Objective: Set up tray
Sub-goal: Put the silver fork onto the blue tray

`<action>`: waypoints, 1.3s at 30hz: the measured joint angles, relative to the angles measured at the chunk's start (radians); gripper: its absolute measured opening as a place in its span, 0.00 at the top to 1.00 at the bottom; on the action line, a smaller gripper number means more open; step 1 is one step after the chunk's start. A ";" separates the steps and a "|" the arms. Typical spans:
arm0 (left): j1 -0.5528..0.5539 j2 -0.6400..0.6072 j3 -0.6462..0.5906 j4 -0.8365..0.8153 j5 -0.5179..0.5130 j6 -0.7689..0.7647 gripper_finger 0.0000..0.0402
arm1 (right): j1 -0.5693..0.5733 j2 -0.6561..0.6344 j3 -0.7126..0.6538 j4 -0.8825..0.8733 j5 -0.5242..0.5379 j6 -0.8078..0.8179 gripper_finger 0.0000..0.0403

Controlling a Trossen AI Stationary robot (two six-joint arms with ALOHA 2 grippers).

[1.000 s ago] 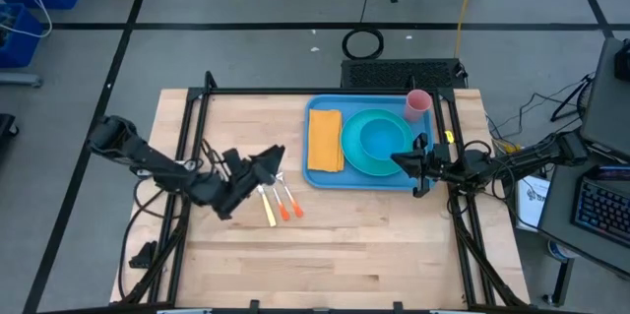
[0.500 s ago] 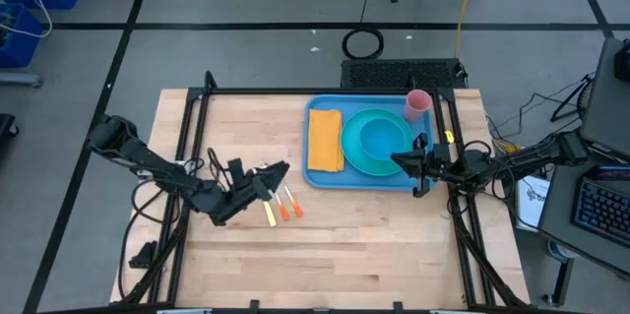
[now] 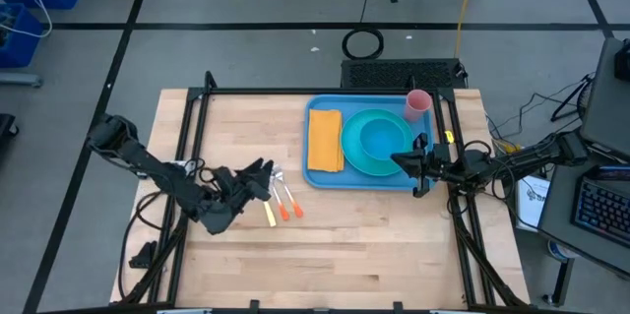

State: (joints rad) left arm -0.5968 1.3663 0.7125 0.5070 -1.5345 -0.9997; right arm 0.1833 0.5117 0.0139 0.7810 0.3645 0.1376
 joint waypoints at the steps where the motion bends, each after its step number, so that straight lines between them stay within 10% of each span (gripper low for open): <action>1: -0.003 0.000 0.001 -0.021 -0.016 -0.005 0.34 | 0.000 0.000 0.000 0.000 0.000 0.000 1.00; 7: -0.001 0.000 0.005 -0.020 -0.015 -0.117 0.45 | 0.000 0.000 0.000 0.000 0.000 0.000 1.00; 13: 0.040 0.000 0.009 -0.154 0.215 -0.319 0.69 | 0.000 0.000 0.000 0.000 0.000 0.000 1.00; 20: 0.108 0.011 0.085 -0.827 0.520 -1.088 0.97 | 0.000 0.000 0.000 0.000 0.000 0.000 1.00; 39: 0.318 0.038 0.137 -0.842 0.987 -1.143 0.90 | 0.000 0.000 0.000 0.000 0.000 0.000 1.00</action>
State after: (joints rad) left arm -0.2789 1.4039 0.8491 -0.3349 -0.5476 -2.1428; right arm 0.1829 0.5117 0.0139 0.7807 0.3645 0.1375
